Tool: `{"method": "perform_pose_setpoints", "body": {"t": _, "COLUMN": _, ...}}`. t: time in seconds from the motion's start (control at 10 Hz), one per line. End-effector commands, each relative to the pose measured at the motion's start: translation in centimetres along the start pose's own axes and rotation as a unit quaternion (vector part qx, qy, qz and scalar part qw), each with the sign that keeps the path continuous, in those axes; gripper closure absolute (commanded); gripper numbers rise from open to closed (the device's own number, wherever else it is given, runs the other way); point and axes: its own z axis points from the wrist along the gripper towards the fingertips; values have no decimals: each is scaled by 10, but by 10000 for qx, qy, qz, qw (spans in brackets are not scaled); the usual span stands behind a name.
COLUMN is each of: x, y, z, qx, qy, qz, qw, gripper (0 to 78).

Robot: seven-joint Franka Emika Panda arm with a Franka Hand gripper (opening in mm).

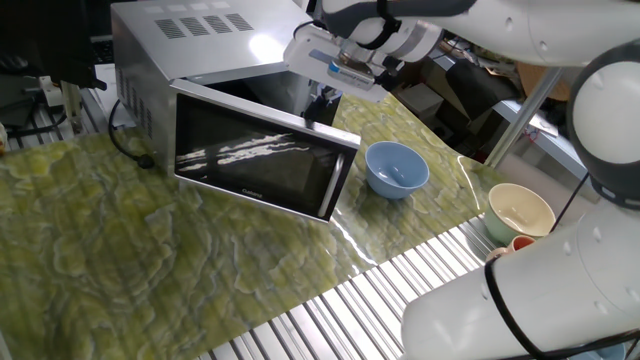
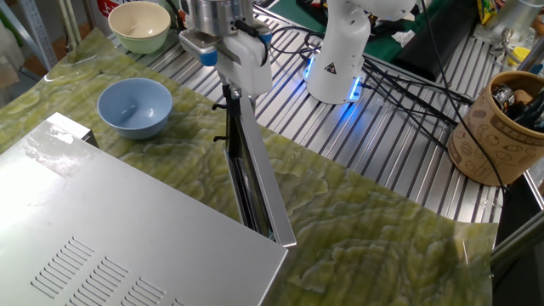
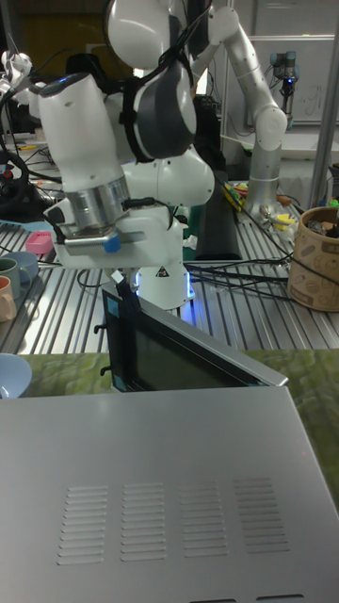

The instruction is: Put the bowl into the microwave

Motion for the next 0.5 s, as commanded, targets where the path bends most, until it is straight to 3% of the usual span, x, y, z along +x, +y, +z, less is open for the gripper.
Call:
{"method": "perform_pose_setpoints", "body": {"t": 0.1, "x": -1, "y": 0, "z": -1, "qx": 113, "qy": 16, "qz": -64, "qw": 9999, "gripper": 764}}
{"method": "perform_pose_setpoints", "body": {"t": 0.4, "x": -1, "y": 2, "z": 1, "qx": 318, "qy": -83, "qz": -119, "qw": 9994, "gripper": 764}}
{"method": "perform_pose_setpoints", "body": {"t": 0.5, "x": -1, "y": 2, "z": 1, "qx": 453, "qy": -234, "qz": -98, "qw": 9987, "gripper": 764}}
